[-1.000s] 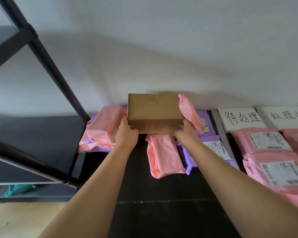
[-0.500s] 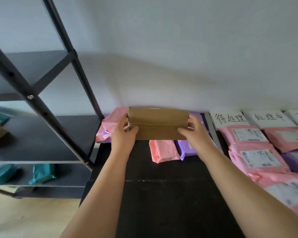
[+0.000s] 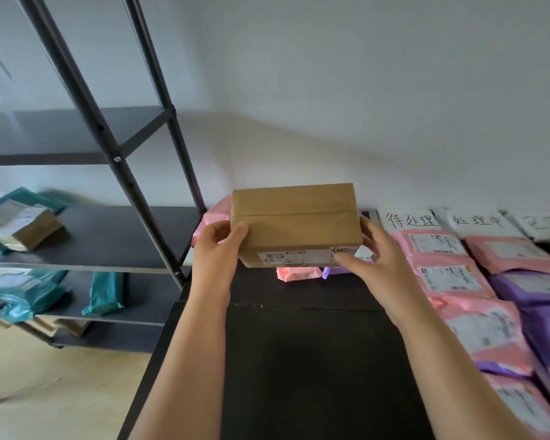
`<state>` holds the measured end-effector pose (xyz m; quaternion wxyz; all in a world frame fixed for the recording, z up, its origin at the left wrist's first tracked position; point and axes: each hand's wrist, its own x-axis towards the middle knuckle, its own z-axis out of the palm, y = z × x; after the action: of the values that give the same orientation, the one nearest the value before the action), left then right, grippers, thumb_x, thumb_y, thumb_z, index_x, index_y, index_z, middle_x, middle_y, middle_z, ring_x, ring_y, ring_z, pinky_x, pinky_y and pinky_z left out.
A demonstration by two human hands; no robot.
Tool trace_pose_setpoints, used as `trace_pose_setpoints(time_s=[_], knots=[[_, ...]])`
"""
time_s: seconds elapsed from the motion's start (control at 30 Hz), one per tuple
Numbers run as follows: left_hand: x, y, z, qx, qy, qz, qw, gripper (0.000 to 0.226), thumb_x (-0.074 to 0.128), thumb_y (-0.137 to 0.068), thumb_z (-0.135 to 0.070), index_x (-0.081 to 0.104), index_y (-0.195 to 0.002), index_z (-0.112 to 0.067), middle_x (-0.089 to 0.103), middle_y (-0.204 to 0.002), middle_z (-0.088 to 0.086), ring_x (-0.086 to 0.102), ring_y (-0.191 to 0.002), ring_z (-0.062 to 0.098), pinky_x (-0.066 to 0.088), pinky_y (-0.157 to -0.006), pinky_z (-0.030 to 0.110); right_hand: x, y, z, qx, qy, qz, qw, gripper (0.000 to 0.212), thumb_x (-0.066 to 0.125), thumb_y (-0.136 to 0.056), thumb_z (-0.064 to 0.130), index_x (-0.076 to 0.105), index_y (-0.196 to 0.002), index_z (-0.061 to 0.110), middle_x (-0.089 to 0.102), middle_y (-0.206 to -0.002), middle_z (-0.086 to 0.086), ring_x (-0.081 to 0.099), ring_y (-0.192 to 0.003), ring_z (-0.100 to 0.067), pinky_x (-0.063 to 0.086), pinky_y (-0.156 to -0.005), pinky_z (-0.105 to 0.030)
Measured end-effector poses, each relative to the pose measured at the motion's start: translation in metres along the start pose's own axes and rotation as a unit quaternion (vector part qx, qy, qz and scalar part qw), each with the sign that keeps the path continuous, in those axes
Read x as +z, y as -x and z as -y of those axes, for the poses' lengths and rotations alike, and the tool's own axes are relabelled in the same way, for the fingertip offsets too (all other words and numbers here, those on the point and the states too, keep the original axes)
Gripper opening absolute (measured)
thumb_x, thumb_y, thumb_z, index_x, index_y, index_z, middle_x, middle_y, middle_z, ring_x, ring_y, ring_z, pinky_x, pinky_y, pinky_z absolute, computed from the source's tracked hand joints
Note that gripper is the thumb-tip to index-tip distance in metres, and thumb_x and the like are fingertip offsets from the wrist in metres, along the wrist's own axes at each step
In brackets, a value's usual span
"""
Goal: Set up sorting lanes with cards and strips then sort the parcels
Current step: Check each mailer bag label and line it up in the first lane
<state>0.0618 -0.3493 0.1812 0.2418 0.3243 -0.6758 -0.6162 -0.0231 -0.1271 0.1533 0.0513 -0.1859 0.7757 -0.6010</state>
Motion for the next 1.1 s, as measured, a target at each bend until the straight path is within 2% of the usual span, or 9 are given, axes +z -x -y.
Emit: trace_pose_setpoints(time_s=[0.13,0.2,0.3,0.37,0.47,0.63,0.83,1.0,1.1], knots=[[-0.003,0.031,-0.012,0.022,0.019,0.034,0.999,0.005,0.064,-0.088,-0.052,0.062,-0.09,-0.047,0.068,-0.094,-0.024,0.06,-0.091,-0.003,0.038,-0.067,0.014,-0.021,0.013,0.016,-0.008,-0.019,-0.034,0.999,0.043,0.07,-0.089,0.038,0.056,-0.129,0.041,0.065,-0.118,0.02,0.059,-0.111,0.003,0.053,-0.088,-0.028],[-0.003,0.047,-0.015,0.027,0.017,0.056,0.998,0.011,0.062,-0.085,-0.062,0.062,-0.091,-0.052,0.068,-0.092,-0.028,0.058,-0.088,-0.007,0.034,-0.066,0.014,-0.03,0.02,0.025,-0.008,-0.024,-0.045,0.999,0.038,0.067,-0.09,0.043,0.059,-0.126,0.037,0.067,-0.117,0.013,0.061,-0.109,-0.003,0.056,-0.087,-0.033],[-0.001,0.066,-0.017,0.037,0.015,0.095,0.995,0.038,0.063,-0.071,-0.068,0.062,-0.107,-0.056,0.069,-0.1,-0.027,0.058,-0.094,-0.008,0.039,-0.072,0.016,-0.042,0.03,0.034,-0.011,-0.033,-0.057,0.998,0.022,0.065,-0.091,0.045,0.062,-0.112,0.044,0.069,-0.112,0.015,0.061,-0.106,-0.002,0.052,-0.079,-0.024],[0.0,0.073,-0.017,0.051,0.011,0.12,0.991,0.064,0.069,-0.067,-0.062,0.057,-0.129,-0.048,0.068,-0.117,-0.016,0.061,-0.109,0.004,0.049,-0.085,0.027,-0.049,0.035,0.038,-0.014,-0.035,-0.061,0.997,0.016,0.066,-0.091,0.043,0.063,-0.108,0.044,0.07,-0.107,0.018,0.063,-0.105,-0.003,0.051,-0.075,-0.022],[0.004,0.081,-0.02,0.074,0.019,0.118,0.99,0.079,0.074,-0.064,-0.054,0.05,-0.138,-0.044,0.066,-0.124,-0.012,0.063,-0.114,0.012,0.053,-0.093,0.04,-0.057,0.039,0.041,-0.015,-0.045,-0.077,0.996,0.034,0.069,-0.089,0.043,0.062,-0.122,0.035,0.069,-0.112,0.016,0.064,-0.107,-0.005,0.055,-0.077,-0.026],[0.012,0.089,-0.025,0.102,0.027,0.086,0.991,0.069,0.072,-0.062,-0.06,0.053,-0.128,-0.051,0.068,-0.115,-0.017,0.064,-0.108,0.008,0.053,-0.079,0.031,-0.066,0.048,0.042,-0.039,-0.03,-0.082,0.995,0.047,0.071,-0.089,0.035,0.053,-0.133,0.033,0.065,-0.122,0.017,0.061,-0.115,-0.007,0.057,-0.09,-0.034],[0.015,0.091,-0.029,0.153,-0.001,0.08,0.985,0.055,0.077,-0.078,-0.043,0.051,-0.127,-0.041,0.063,-0.117,-0.023,0.06,-0.098,-0.015,0.048,-0.055,0.006,-0.074,0.057,0.037,-0.048,0.013,-0.039,0.998,0.081,0.077,-0.085,0.03,0.03,-0.145,0.057,0.054,-0.135,0.017,0.059,-0.115,-0.008,0.057,-0.065,-0.015],[0.017,0.093,-0.033,0.173,0.005,0.099,0.98,0.05,0.074,-0.085,-0.032,0.052,-0.129,-0.043,0.062,-0.119,-0.021,0.057,-0.096,-0.022,0.046,-0.059,0.0,-0.076,0.06,0.032,-0.062,0.005,-0.096,0.993,0.067,0.079,-0.084,0.026,0.049,-0.14,0.046,0.058,-0.124,0.025,0.063,-0.105,-0.001,0.053,-0.074,-0.012],[0.018,0.094,-0.034,0.174,0.028,0.117,0.977,0.058,0.071,-0.089,-0.025,0.049,-0.139,-0.045,0.064,-0.12,-0.015,0.061,-0.098,-0.013,0.055,-0.066,0.01,-0.077,0.063,0.031,-0.061,-0.019,-0.123,0.99,0.054,0.078,-0.084,0.028,0.059,-0.134,0.04,0.059,-0.111,0.034,0.062,-0.094,0.014,0.052,-0.073,-0.01]])
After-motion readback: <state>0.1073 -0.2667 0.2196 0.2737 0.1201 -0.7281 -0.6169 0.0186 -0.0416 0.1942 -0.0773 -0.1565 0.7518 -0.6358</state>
